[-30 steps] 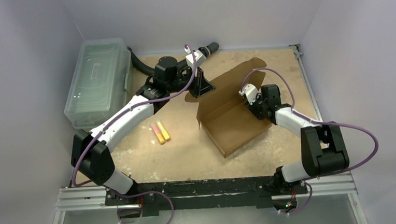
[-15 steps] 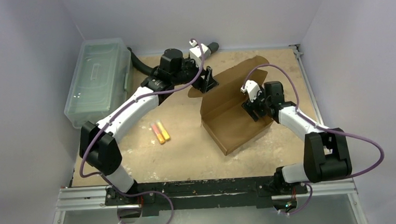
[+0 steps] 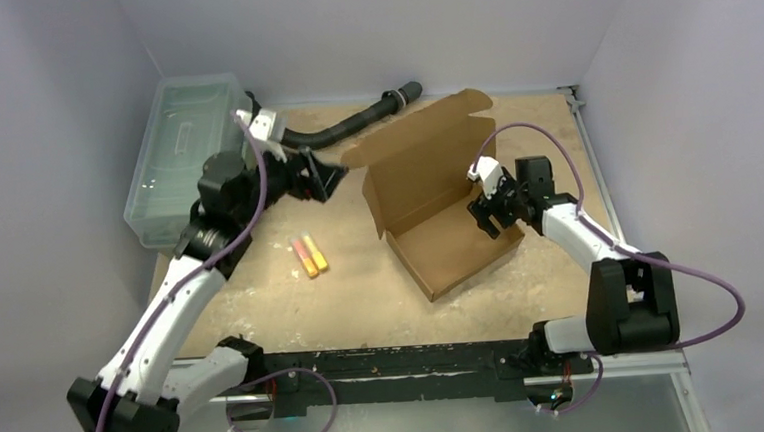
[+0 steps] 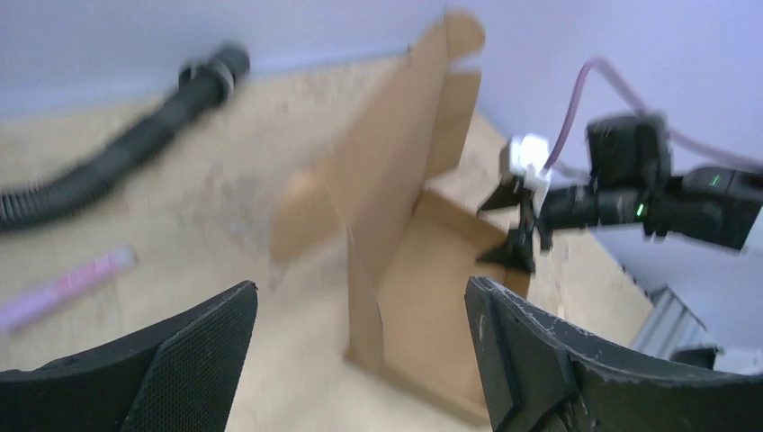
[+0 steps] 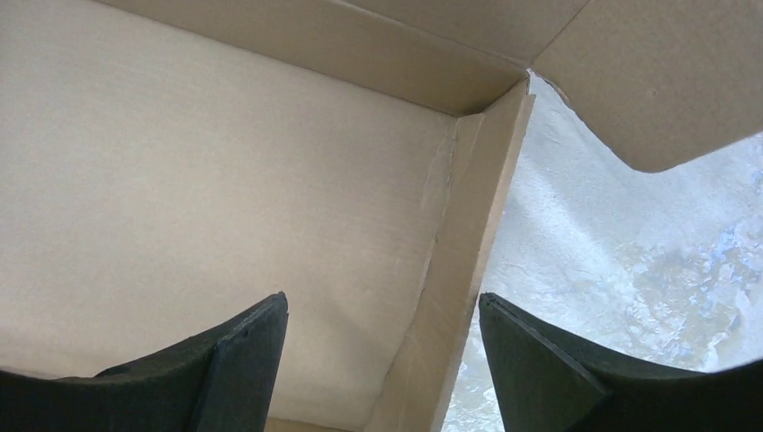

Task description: Fold the paper box

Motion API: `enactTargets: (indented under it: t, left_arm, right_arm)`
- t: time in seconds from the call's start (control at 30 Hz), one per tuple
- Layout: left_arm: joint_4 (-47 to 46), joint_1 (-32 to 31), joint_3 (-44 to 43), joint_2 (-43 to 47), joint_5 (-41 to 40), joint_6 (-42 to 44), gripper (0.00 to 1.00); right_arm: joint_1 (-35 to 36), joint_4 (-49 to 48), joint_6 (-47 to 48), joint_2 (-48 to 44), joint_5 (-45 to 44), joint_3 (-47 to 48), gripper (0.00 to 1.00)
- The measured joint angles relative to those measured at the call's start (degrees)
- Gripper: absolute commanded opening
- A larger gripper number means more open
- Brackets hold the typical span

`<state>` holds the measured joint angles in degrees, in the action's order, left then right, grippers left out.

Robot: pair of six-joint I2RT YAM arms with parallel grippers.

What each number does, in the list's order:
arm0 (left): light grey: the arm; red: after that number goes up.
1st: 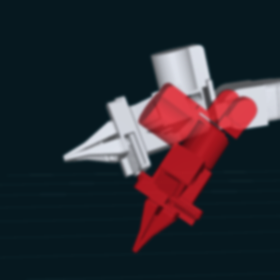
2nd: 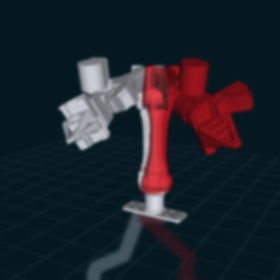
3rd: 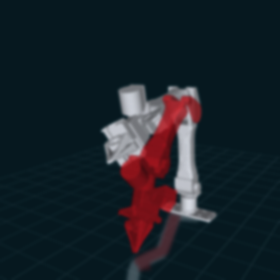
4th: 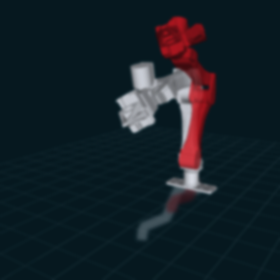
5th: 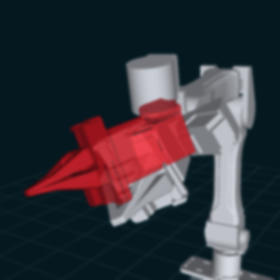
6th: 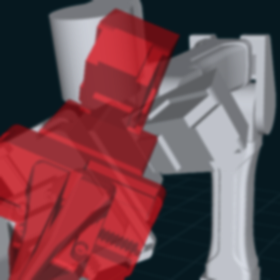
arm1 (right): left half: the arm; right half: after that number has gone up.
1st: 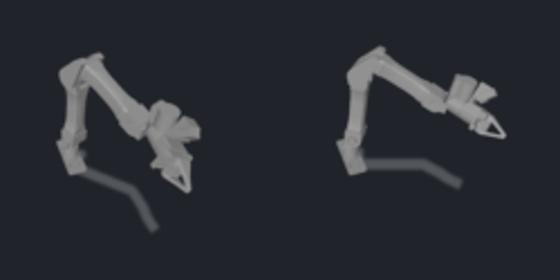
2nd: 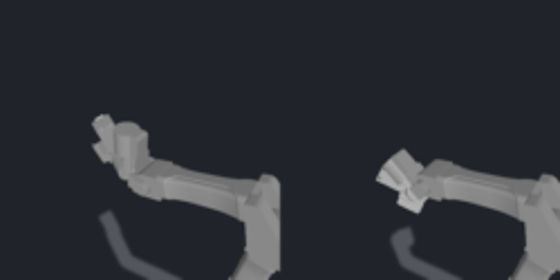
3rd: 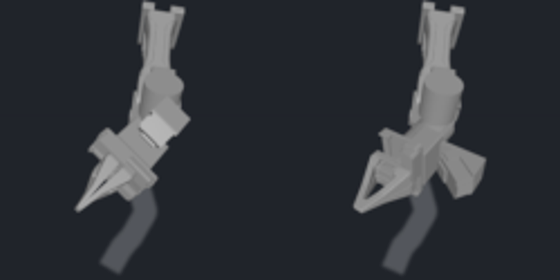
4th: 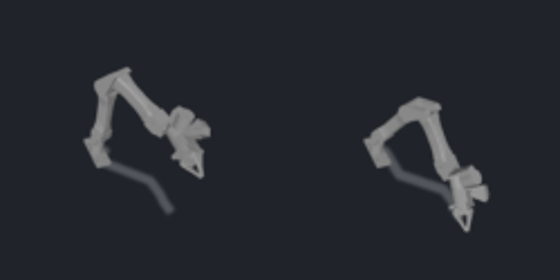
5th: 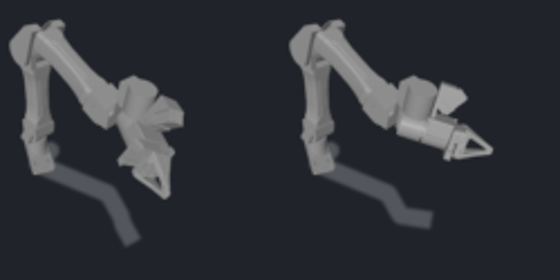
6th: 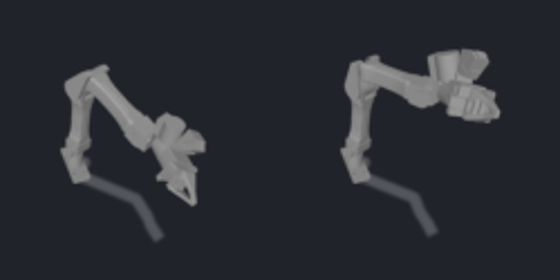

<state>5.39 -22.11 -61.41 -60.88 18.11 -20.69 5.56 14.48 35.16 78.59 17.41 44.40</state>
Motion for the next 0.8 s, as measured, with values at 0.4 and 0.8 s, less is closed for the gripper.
enactTargets:
  t: [0.4, 0.8]
  left_arm:
    - [18.6, -0.5, 26.8, 12.1, -11.2, -18.9, 0.75]
    - [28.2, -13.3, 12.6, -13.0, -38.9, -31.2, 0.64]
  right_arm:
    - [-9.7, 6.5, 5.8, -8.6, 12.2, 0.0, 0.85]
    - [-11.3, 9.3, 7.9, -7.3, 15.4, 0.0, 0.85]
